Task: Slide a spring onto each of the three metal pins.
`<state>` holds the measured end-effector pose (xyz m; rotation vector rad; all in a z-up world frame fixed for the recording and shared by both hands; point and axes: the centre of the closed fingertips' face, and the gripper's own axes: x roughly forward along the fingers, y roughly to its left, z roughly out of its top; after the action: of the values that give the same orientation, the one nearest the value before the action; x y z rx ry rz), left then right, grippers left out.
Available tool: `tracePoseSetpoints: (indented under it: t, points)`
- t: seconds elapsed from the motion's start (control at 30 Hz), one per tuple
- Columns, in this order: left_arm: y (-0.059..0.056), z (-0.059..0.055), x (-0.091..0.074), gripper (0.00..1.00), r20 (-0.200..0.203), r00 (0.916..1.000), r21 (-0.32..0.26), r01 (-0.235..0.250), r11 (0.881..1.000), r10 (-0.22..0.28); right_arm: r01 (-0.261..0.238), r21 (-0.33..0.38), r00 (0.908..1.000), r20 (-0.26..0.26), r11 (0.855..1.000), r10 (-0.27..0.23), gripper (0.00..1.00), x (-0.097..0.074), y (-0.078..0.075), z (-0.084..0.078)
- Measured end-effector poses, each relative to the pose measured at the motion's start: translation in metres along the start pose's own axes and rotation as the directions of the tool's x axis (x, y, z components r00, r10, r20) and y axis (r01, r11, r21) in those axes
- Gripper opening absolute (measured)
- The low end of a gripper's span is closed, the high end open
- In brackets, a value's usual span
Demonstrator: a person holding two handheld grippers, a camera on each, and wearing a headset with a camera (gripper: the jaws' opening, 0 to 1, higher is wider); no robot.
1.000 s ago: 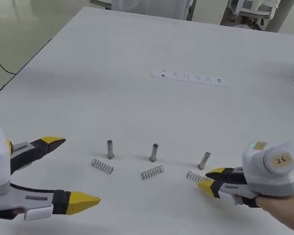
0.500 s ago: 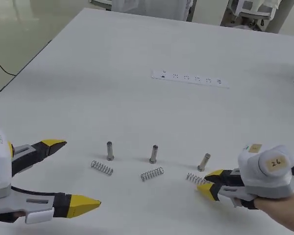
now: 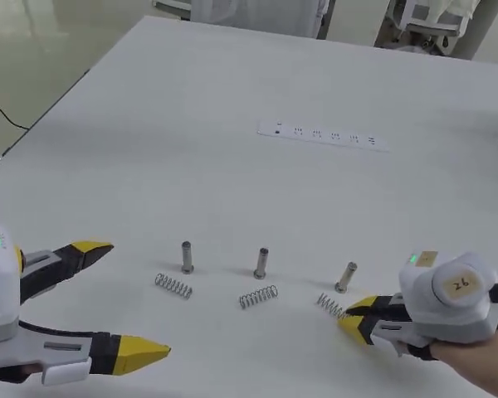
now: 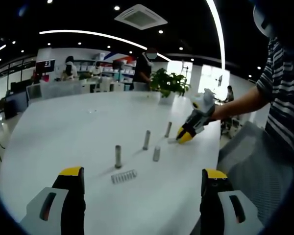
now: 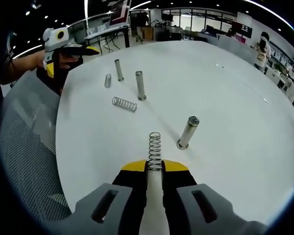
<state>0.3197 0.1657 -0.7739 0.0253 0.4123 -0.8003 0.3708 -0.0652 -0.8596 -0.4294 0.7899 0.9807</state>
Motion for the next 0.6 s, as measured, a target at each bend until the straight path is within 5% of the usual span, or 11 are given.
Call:
tracePoseSetpoints:
  t: [0.6]
  points:
    - [-0.012,-0.002,-0.002,0.95,-0.012,0.9991,0.002,0.041,0.999,-0.04,0.002,-0.062,0.9999,0.011,0.998,-0.002,0.08,-0.006,0.003,0.003]
